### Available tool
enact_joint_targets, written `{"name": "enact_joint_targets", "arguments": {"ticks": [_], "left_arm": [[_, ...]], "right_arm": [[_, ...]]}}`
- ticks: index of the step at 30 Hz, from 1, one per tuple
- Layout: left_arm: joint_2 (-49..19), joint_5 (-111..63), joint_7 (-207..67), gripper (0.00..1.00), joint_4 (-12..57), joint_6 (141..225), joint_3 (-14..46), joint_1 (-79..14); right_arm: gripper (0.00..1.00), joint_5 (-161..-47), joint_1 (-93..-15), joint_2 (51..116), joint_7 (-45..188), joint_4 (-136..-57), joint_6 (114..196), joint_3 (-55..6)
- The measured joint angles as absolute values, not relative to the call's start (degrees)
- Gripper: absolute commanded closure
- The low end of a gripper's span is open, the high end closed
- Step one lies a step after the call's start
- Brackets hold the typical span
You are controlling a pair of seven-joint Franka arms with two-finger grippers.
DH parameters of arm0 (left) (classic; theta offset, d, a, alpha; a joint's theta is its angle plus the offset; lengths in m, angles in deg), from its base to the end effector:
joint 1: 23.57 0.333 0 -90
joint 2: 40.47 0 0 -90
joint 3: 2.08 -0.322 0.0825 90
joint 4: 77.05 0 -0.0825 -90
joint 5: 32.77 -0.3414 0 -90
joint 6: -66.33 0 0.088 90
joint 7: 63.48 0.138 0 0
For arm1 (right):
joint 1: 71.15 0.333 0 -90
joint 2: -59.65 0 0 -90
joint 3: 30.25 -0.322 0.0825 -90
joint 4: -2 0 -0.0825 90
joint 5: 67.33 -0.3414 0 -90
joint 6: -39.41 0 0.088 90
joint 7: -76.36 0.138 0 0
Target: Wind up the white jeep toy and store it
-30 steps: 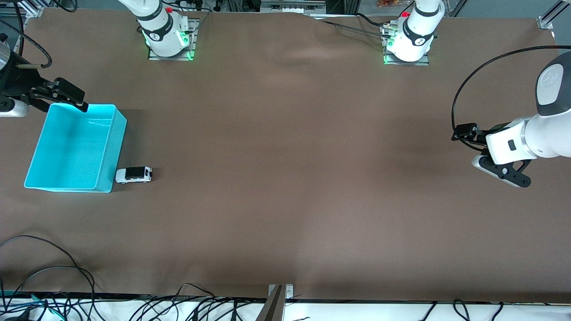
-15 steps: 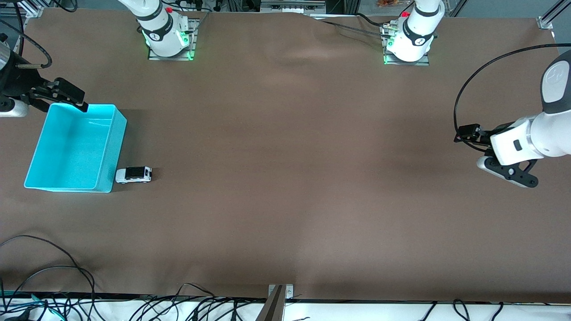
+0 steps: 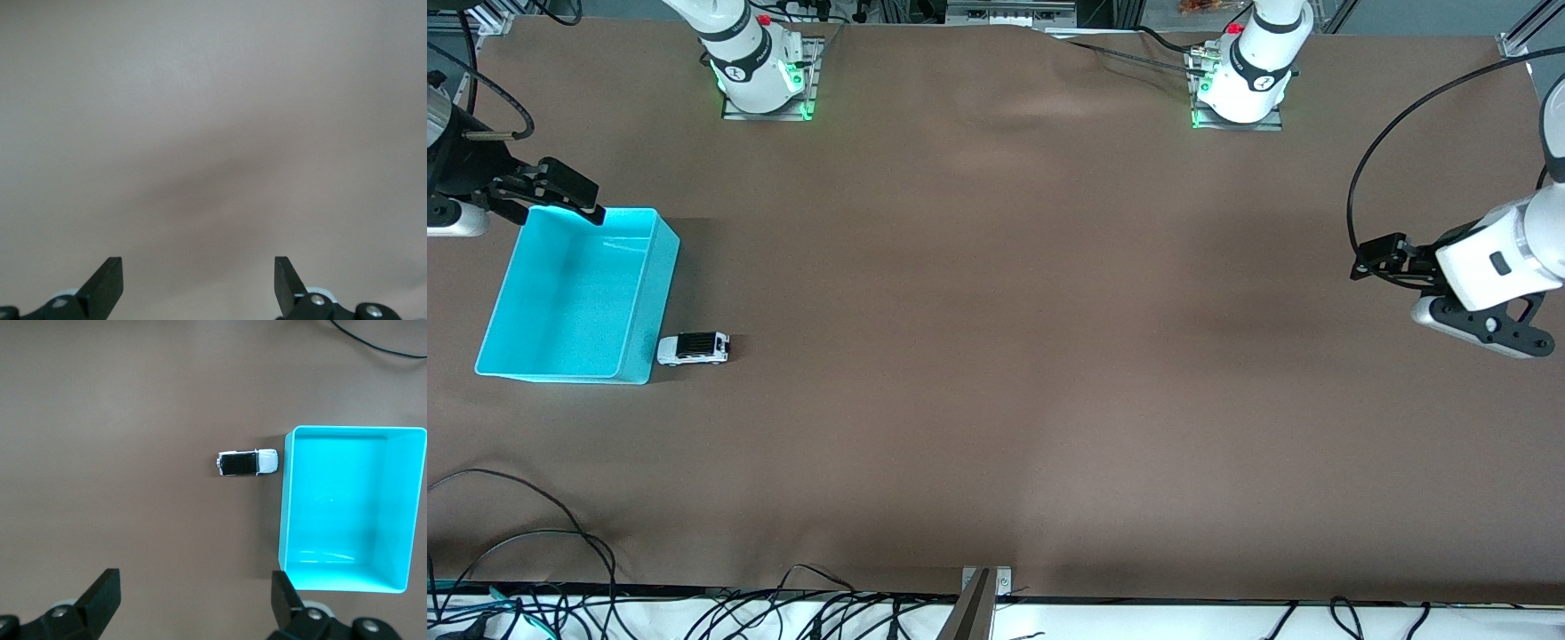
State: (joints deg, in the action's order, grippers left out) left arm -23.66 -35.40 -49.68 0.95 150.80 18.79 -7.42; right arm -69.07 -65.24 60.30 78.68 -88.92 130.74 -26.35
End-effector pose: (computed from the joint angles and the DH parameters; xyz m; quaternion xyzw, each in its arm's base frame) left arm 0.5780 -0.0124 0.5284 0.9839 -0.1571 -0.0781 0.0354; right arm 0.5166 0.0225 0.5889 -0.9999 0.0031 0.0026 0.0147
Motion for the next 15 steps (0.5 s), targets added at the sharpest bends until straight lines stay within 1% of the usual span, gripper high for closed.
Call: {"name": "enact_joint_targets", "arguments": {"ticks": [3, 5, 11, 15], "left_arm": [[-25.0, -35.4, -49.7, 0.0, 1.2, 150.7, 18.2, -8.1], [-25.9, -35.4, -49.8, 0.0, 1.6, 150.6, 16.8, -9.4], [-28.1, -34.9, -49.9, 0.0, 2.9, 150.5, 6.2, -18.6], [-29.1, -32.9, -50.1, 0.0, 3.2, 150.7, 2.3, -20.6]], "right_arm": [[0.0, -69.1, -65.2, 60.5, 78.7, -89.1, 130.6, -26.3], [0.0, -69.1, -65.2, 60.9, 78.7, -89.3, 130.5, -26.3], [0.0, -69.1, -65.2, 63.1, 78.7, -89.6, 130.5, -26.3], [0.0, -69.1, -65.2, 64.4, 78.6, -89.6, 130.5, -26.3]]}}
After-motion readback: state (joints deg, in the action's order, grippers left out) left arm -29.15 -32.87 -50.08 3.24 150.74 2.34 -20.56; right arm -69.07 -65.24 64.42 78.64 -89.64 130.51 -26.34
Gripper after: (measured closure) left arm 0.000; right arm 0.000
